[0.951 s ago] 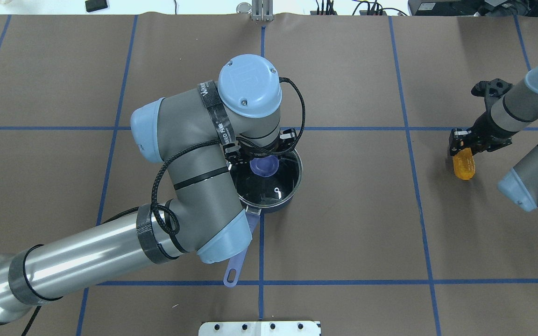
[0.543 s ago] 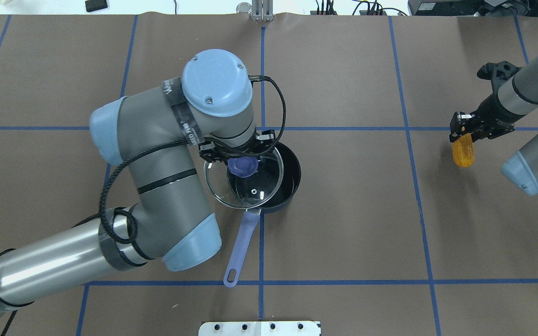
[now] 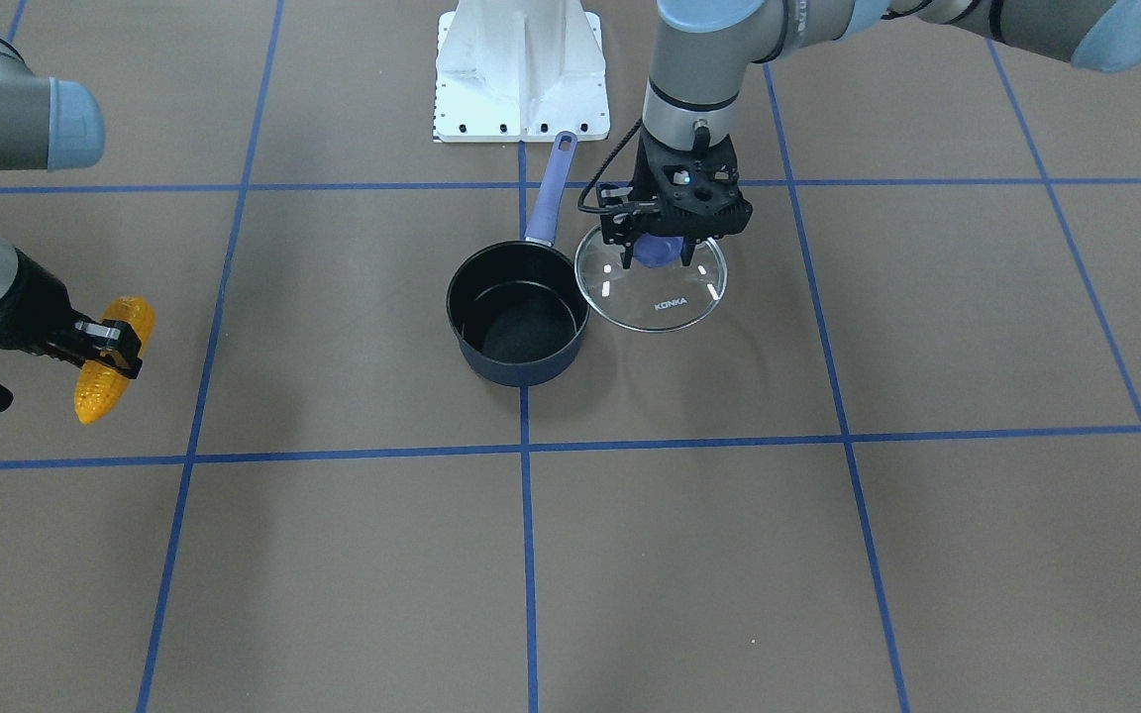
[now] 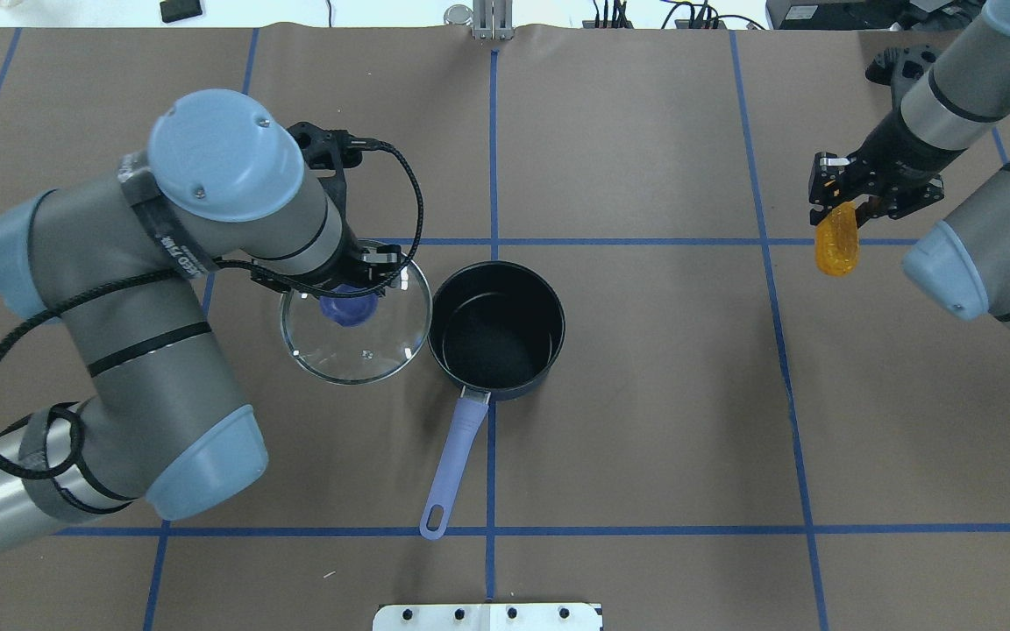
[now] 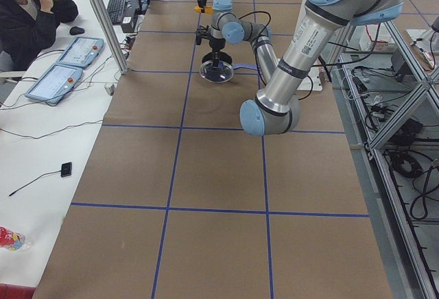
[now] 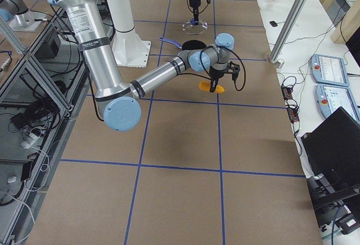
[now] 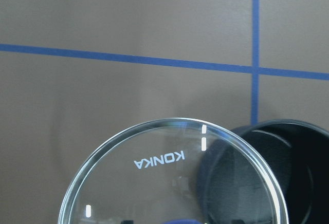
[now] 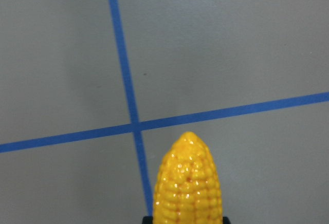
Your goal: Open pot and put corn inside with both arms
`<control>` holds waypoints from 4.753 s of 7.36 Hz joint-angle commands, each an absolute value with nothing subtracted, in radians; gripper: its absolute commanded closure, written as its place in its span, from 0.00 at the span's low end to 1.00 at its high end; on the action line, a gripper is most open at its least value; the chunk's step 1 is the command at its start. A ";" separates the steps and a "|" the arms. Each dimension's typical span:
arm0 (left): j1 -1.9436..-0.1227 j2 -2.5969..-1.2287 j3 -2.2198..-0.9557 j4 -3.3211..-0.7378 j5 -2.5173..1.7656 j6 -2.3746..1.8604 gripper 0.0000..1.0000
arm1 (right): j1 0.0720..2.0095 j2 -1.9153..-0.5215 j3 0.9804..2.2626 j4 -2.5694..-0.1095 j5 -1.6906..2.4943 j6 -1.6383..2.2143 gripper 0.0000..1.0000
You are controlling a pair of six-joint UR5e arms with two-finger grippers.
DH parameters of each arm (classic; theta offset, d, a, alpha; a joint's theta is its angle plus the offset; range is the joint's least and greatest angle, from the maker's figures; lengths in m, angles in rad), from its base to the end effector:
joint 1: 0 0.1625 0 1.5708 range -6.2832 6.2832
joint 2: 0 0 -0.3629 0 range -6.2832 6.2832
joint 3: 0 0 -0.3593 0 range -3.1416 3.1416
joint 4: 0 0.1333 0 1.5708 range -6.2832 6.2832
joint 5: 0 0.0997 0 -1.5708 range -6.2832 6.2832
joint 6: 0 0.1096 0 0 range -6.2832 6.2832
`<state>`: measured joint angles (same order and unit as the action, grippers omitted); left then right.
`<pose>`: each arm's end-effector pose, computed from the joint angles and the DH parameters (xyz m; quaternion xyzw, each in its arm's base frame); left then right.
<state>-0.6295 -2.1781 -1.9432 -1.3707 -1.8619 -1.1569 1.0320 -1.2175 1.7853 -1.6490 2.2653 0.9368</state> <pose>0.3863 -0.4073 0.1667 0.0711 0.3928 -0.0437 0.9158 -0.2311 -0.5097 0.3372 -0.0535 -0.3976 0.0995 0.9106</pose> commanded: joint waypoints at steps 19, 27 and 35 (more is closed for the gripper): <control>-0.993 -1.502 -1.735 -2.049 -2.135 -0.502 0.38 | 0.503 -0.798 1.809 -1.896 1.873 1.511 0.61; -0.983 -1.519 -1.712 -2.046 -2.120 -0.512 0.20 | 0.502 -0.793 1.805 -1.894 1.871 1.512 0.61; -1.195 -1.506 -1.941 -1.834 -2.365 -0.405 0.02 | 0.495 -0.695 1.555 -1.740 1.826 1.528 0.61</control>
<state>-1.1548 -1.5075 -1.8824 -1.9270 -2.3432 -0.4554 0.4943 -0.7228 1.6263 -1.7861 1.8397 1.5274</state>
